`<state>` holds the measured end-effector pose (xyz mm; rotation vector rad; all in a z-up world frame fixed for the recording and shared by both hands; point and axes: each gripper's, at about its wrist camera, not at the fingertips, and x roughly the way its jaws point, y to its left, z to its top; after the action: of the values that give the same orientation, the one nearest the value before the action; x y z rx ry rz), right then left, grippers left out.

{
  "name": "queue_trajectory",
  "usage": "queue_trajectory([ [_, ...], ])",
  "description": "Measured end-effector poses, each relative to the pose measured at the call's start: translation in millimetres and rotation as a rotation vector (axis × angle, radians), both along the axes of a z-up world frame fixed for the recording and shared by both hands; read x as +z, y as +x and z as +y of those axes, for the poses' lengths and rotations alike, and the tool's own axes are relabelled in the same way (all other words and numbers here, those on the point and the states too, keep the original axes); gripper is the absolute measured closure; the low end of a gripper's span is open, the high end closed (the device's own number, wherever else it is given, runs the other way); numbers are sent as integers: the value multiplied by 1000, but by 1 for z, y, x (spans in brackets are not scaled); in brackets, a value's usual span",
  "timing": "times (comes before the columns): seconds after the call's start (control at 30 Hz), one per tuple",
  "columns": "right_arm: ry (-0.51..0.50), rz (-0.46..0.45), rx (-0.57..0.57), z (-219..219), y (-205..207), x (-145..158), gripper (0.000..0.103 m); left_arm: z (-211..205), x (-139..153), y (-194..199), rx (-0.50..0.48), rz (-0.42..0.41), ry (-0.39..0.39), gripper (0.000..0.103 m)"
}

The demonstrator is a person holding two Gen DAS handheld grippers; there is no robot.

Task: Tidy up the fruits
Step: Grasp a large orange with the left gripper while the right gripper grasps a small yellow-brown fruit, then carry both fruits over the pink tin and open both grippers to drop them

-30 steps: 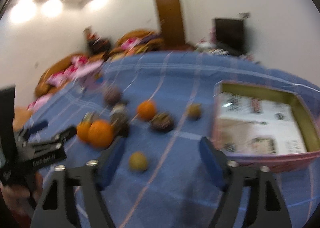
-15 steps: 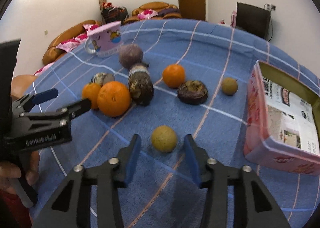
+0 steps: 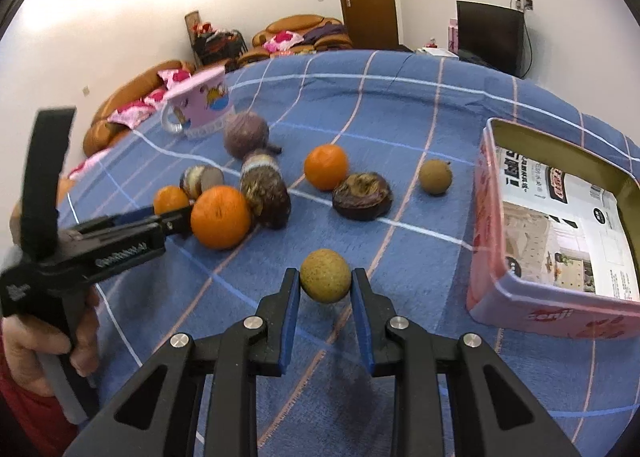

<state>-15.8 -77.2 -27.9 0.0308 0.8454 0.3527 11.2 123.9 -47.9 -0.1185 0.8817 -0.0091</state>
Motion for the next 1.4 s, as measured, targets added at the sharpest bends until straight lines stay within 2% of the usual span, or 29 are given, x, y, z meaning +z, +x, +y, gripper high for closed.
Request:
queue_trajectory([
  [0.13, 40, -36, -10, -9, -3, 11, 75, 7, 5, -6, 3, -38, -49, 64],
  [0.27, 56, -80, -26, -16, -7, 24, 75, -1, 21, -19, -2, -143, -19, 64],
  [0.47, 85, -151, -106, -47, -12, 48, 75, -30, 46, -31, -87, -269, -25, 64],
  [0.57, 107, -181, -164, -69, -13, 57, 75, -51, 52, -31, -130, -285, -25, 64],
  [0.8, 65, -242, -262, -110, -15, 67, 75, -101, 60, -27, -234, -300, -17, 64],
  [1.17, 40, -219, -354, -169, -12, 56, 75, -181, 74, -21, -373, -305, -26, 64],
  [1.4, 8, -199, -408, -198, -11, 49, 75, -236, 68, -15, -441, -269, -18, 64],
])
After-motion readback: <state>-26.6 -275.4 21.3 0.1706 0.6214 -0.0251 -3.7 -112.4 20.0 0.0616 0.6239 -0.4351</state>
